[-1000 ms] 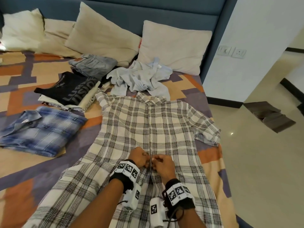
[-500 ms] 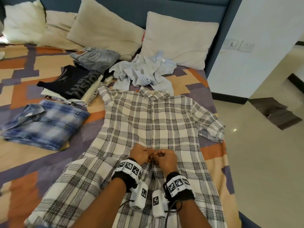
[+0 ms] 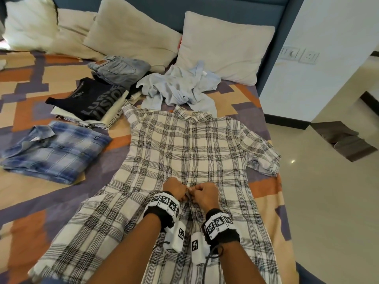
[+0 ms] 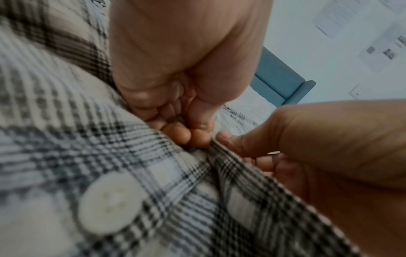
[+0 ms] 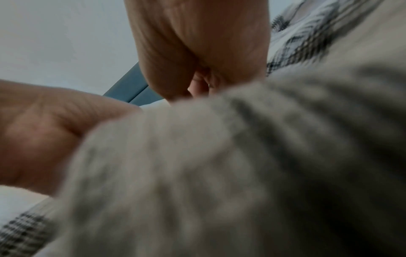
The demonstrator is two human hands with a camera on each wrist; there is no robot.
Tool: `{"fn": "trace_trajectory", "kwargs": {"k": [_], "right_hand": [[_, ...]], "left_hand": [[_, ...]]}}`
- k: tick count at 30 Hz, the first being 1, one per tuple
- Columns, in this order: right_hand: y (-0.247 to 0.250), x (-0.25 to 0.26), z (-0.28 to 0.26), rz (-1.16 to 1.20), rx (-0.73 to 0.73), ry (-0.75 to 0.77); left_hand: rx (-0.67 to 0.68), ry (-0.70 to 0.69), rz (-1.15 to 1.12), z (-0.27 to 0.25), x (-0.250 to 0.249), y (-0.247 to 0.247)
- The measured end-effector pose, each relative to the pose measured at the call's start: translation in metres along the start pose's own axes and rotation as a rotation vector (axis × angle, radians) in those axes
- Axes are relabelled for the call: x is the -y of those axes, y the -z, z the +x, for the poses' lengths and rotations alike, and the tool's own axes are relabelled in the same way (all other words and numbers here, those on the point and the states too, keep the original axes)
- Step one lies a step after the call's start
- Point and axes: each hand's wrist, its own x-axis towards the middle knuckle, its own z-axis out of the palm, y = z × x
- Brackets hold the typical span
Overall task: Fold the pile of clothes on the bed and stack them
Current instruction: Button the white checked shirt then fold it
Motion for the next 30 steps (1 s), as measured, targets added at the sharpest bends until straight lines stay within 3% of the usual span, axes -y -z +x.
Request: {"fn": "trace_trajectory", "kwargs": {"k": [3, 7, 11, 14, 17, 21, 26, 30], "right_hand": [[-0.001, 0.004, -0.001, -0.153, 0.005, 0.032], [0.002, 0.004, -0.003, -0.167, 0.06, 0.03], [0.011, 0.004, -0.026, -0.04, 0.151, -0.028], [0.019, -0.01, -0.058, -0.156, 0.208, -0.079], [0.012, -0.024, -0.085, -0.364, 0.074, -0.034], [0.007, -0.021, -0.108, -0.3, -0.133, 0.027], [0.009, -0.005, -0.129, -0.287, -0.18, 0.112], [-0.001, -0.005, -0.136, -0.335, -0.13, 0.192]], "left_hand": [[-0.014, -0.016, 0.044, 0.002, -0.001, -0.002], [-0.058, -0.081, 0.102, -0.004, 0.002, -0.003], [-0.106, -0.163, 0.064, -0.041, 0.012, 0.007], [-0.156, -0.207, 0.103, -0.081, 0.038, 0.012], [-0.17, -0.211, 0.094, -0.107, 0.062, 0.003], [-0.238, -0.215, 0.126, -0.118, 0.064, -0.006], [-0.165, -0.179, 0.102, -0.112, 0.058, -0.003], [-0.118, -0.26, 0.062, -0.122, 0.051, -0.007]]}}
